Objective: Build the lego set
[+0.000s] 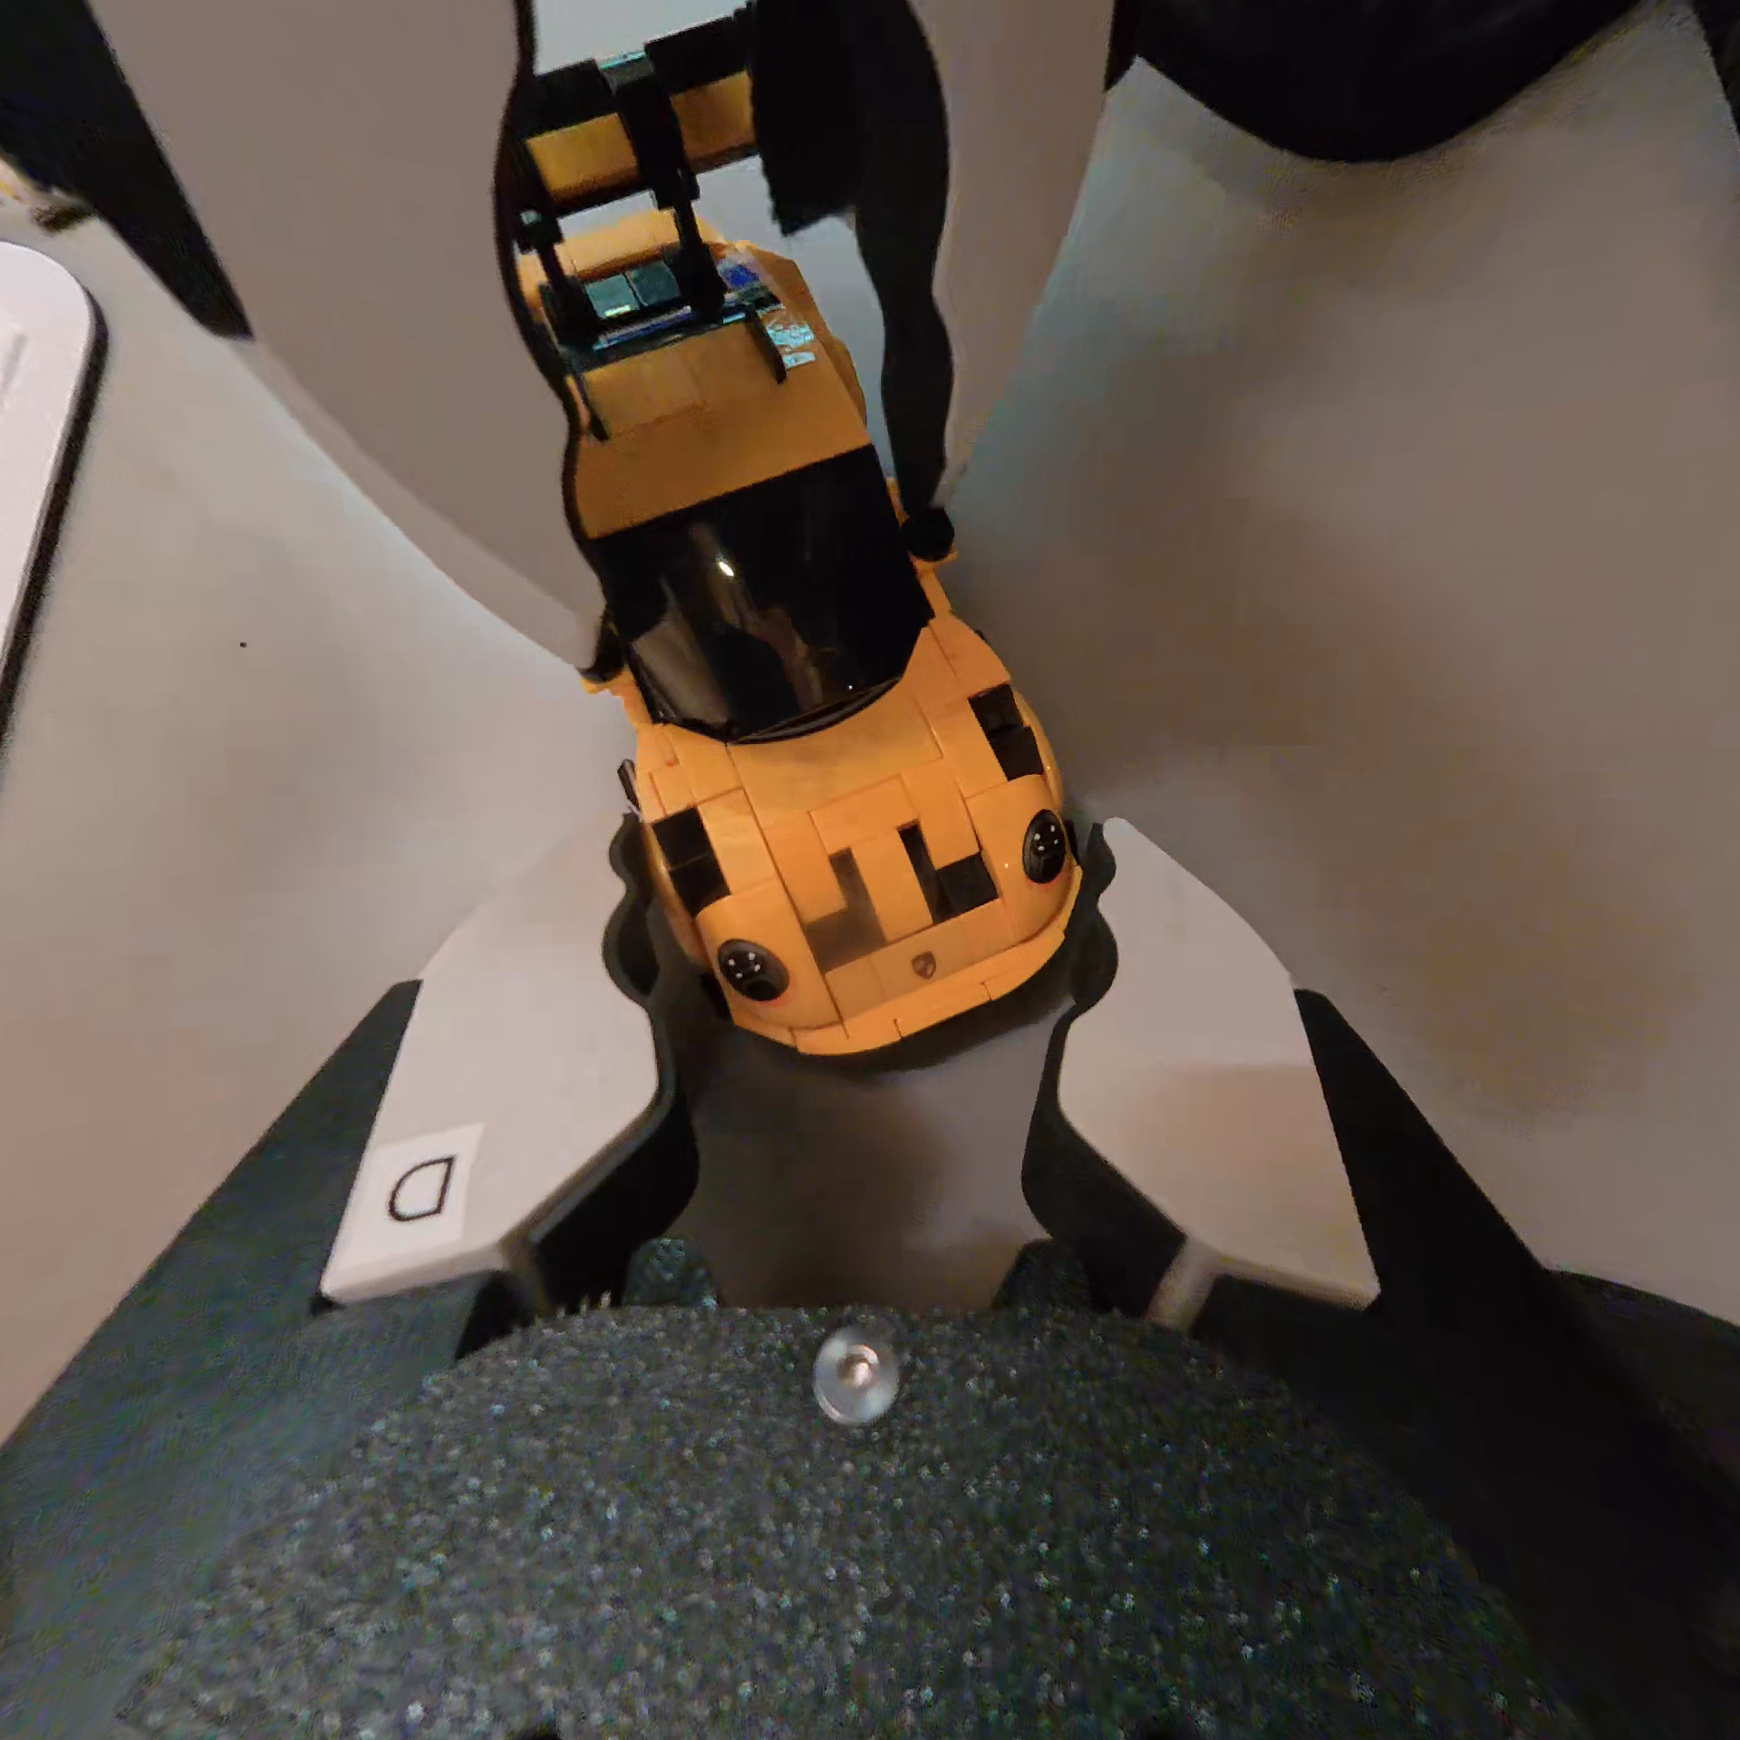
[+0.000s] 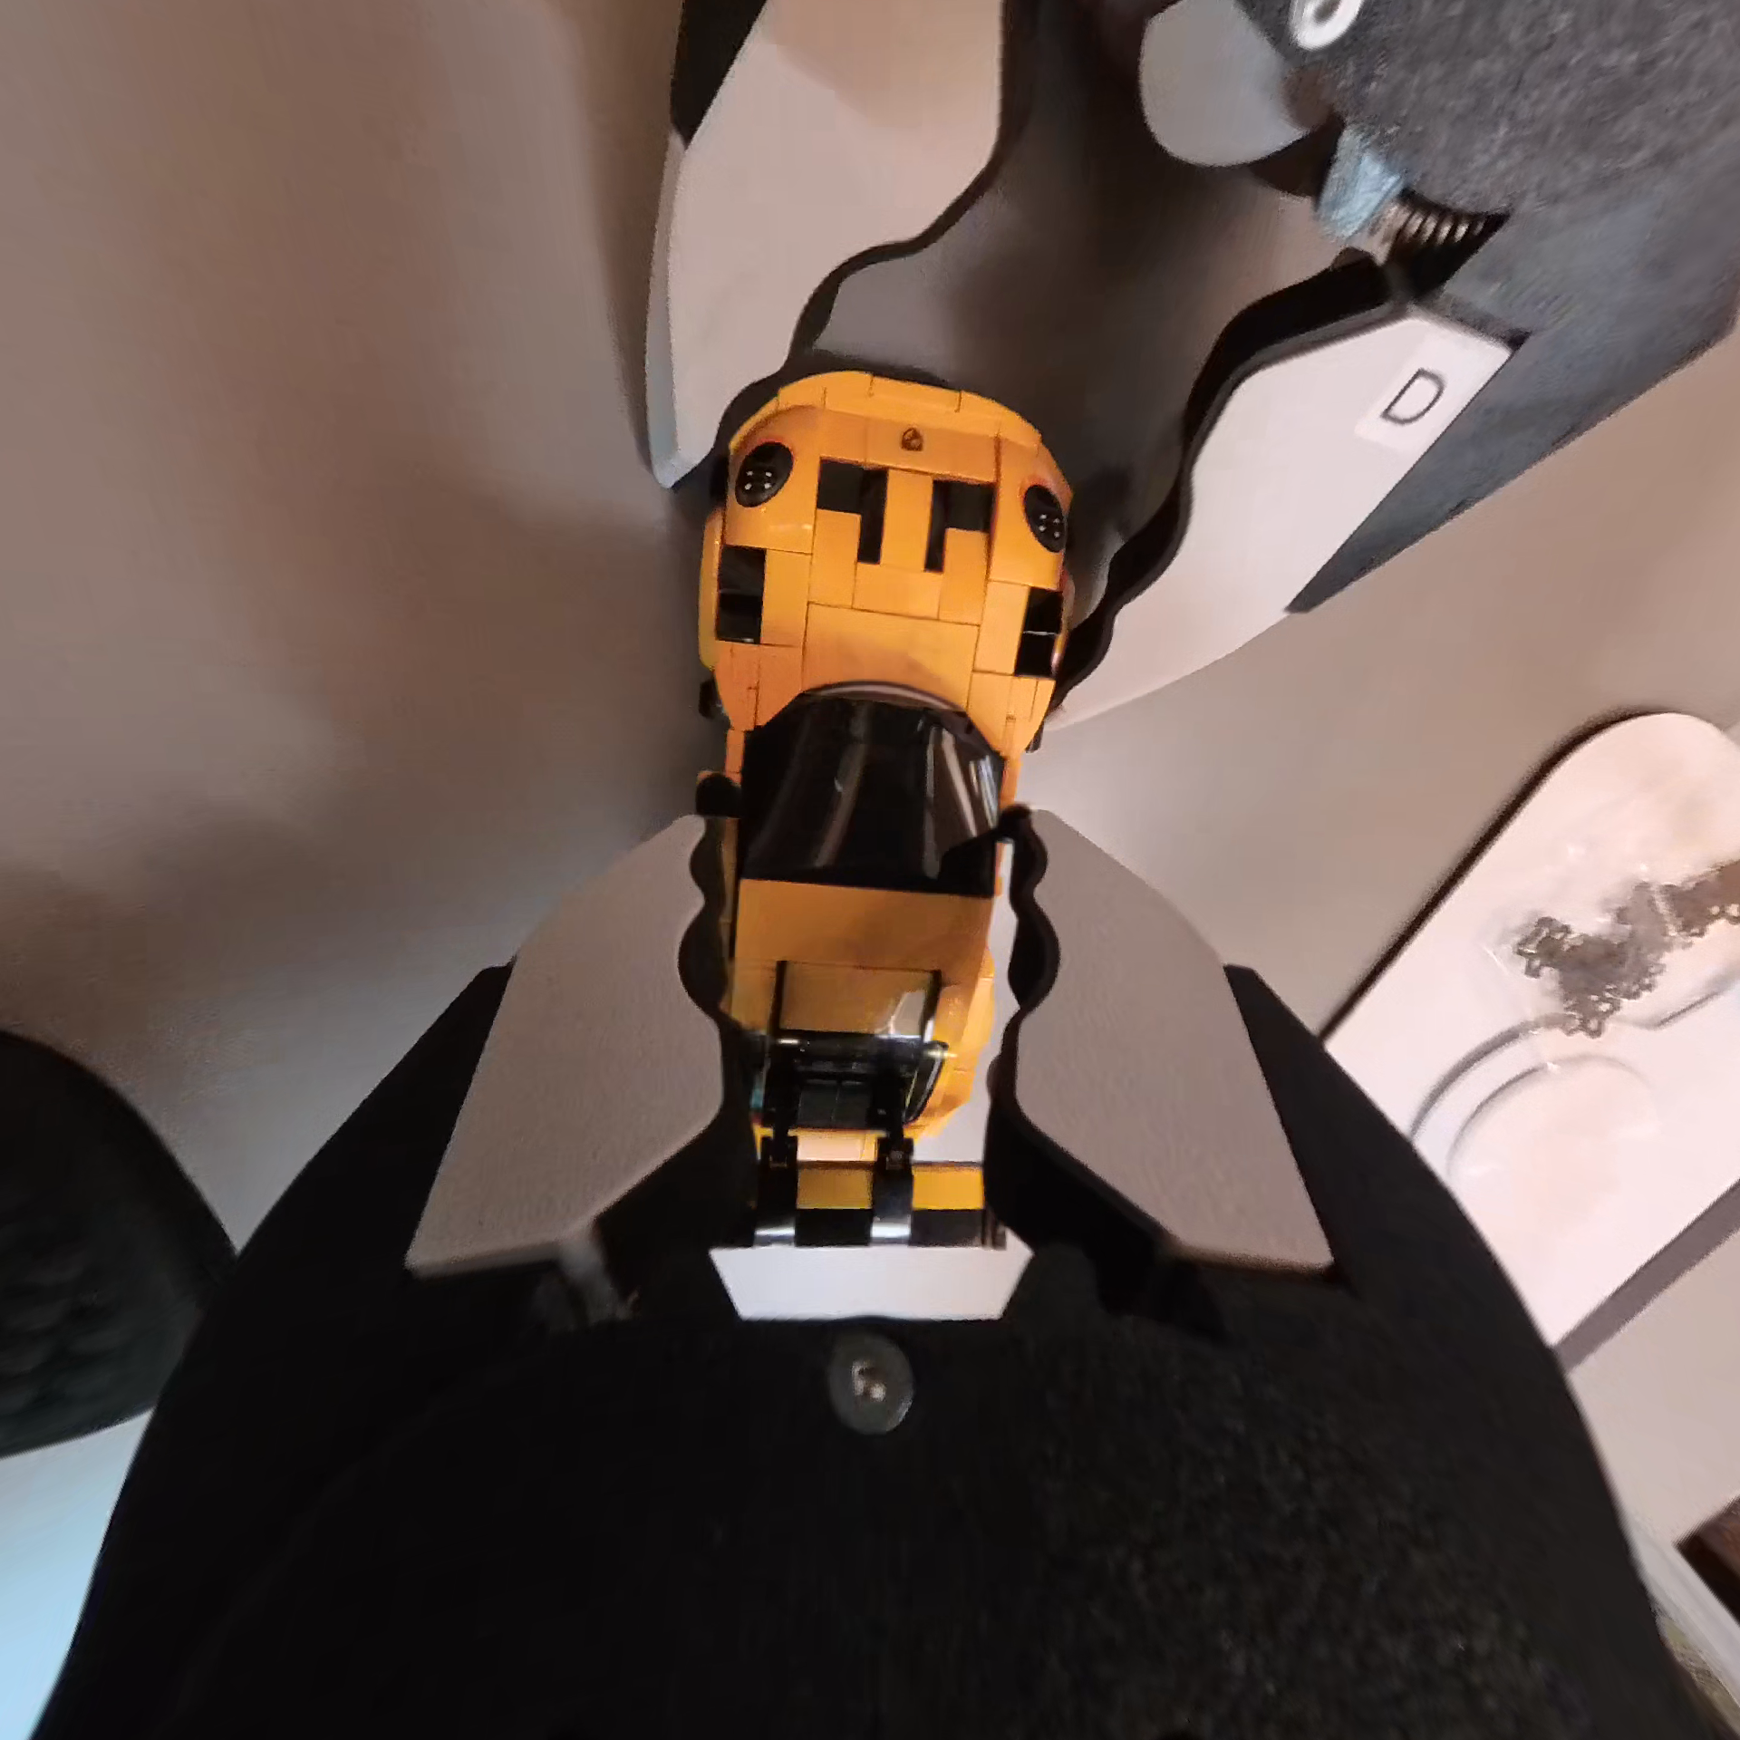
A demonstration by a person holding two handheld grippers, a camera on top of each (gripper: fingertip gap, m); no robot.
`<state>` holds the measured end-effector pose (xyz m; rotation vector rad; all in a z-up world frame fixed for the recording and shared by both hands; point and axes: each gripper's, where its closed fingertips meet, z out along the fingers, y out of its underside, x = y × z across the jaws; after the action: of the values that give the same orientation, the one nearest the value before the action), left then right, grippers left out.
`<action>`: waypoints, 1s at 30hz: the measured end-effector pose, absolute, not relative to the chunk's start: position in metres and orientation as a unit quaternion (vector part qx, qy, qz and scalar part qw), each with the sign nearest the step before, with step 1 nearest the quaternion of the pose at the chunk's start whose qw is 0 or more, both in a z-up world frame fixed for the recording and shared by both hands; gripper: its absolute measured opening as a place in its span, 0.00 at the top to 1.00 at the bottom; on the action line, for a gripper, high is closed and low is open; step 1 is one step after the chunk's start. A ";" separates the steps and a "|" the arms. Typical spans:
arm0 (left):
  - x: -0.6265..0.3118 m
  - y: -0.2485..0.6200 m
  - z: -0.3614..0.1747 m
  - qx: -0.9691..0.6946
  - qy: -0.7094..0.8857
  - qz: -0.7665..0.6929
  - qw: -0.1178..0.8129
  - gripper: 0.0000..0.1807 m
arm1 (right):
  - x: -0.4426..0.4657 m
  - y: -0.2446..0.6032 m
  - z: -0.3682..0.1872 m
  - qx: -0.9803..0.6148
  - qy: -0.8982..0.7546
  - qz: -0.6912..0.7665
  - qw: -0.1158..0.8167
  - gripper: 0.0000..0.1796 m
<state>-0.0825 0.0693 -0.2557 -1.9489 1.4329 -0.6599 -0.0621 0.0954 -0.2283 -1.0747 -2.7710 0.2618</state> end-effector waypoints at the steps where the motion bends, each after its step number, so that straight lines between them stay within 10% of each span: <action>1: -0.083 0.069 -0.256 -0.736 0.543 -0.253 0.315 0.52 | -0.063 0.095 -0.228 -0.364 -0.925 0.083 0.068 0.68; 30: -0.099 0.073 -0.256 -0.747 0.522 -0.249 0.328 0.55 | -0.072 0.097 -0.225 -0.405 -0.900 0.121 0.103 0.72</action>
<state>-0.0992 0.0727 -0.2560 -1.9567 1.3668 -0.6510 -0.0717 0.0967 -0.2255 -1.1962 -2.6554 0.3579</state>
